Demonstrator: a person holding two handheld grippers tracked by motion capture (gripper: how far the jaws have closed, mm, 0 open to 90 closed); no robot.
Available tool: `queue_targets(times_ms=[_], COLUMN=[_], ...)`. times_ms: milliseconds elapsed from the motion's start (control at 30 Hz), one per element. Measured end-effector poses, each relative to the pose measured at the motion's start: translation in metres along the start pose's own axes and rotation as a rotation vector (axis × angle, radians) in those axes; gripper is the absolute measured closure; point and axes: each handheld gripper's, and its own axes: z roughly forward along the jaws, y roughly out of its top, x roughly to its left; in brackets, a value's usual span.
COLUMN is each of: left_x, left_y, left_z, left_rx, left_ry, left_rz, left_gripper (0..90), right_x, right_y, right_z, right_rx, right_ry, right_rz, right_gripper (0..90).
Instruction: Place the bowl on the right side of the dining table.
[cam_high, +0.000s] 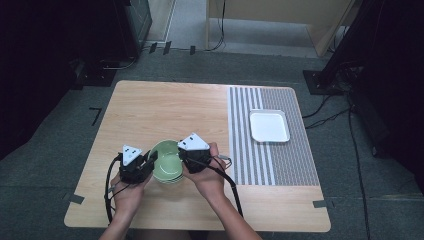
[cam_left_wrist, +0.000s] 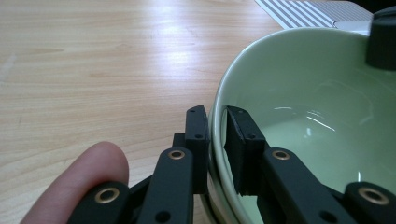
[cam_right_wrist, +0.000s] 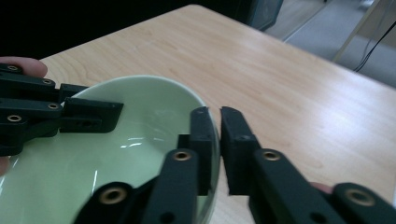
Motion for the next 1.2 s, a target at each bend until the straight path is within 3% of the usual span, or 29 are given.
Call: queue_targets(times_ms=[67,100,200,300,367,600,767,833,900,967,1067,1100,1133,1167,1200], left_x=[-0.001,-0.003,-0.007,-0.010,-0.010,-0.008,-0.004,-0.002,0.001,0.003,0.005,0.003,0.003,0.004,0.006], left_y=[0.000,0.000,0.000,0.000,0.000,-0.001,0.001,0.003,0.007,0.009,0.013,0.016,0.016,0.016,0.017], left_z=[0.000,0.000,-0.002,-0.003,-0.003,-0.004,-0.004,-0.005,-0.007,-0.009,-0.012,-0.015,-0.015,-0.016,-0.017], left_rx=[-0.005,-0.010,-0.028,-0.043,-0.047,-0.072,-0.074,-0.074,-0.071,-0.069,-0.065,-0.072,-0.072,-0.084,-0.091], left_ry=[0.011,0.021,0.044,0.059,0.059,0.054,0.021,0.001,-0.049,-0.068,-0.112,-0.075,-0.075,-0.061,-0.076], left_rz=[0.007,0.025,0.057,0.075,0.078,0.082,0.017,-0.025,-0.071,-0.093,-0.130,-0.123,-0.123,-0.120,-0.137], left_gripper=[80.0,80.0,80.0,80.0,80.0,80.1,78.8,78.0,65.0,62.5,64.6,72.0,79.1,79.1,80.8], right_x=[0.000,-0.001,-0.001,0.000,-0.001,-0.001,0.007,0.009,0.009,0.011,0.014,0.020,0.020,0.021,0.023], right_y=[0.000,0.001,0.001,0.001,0.002,0.000,0.002,0.002,0.005,0.008,0.009,0.010,0.010,0.011,0.011], right_z=[0.001,0.003,0.007,0.014,0.014,0.008,-0.002,-0.003,-0.008,-0.011,-0.014,-0.018,-0.018,-0.019,-0.020], right_rx=[0.012,0.052,0.088,0.147,0.141,0.060,-0.019,-0.028,-0.073,-0.104,-0.136,-0.167,-0.167,-0.179,-0.187], right_ry=[0.005,0.006,0.014,0.007,-0.022,-0.018,-0.066,-0.070,-0.072,-0.081,-0.089,-0.105,-0.105,-0.114,-0.123], right_rz=[0.008,0.020,0.024,0.008,0.004,-0.028,-0.125,-0.120,-0.111,-0.103,-0.126,-0.137,-0.137,-0.148,-0.155], right_gripper=[80.3,76.6,72.6,75.9,82.6,84.7,85.5,85.6,85.6,85.6,85.6,85.6,85.6,85.6,85.6])
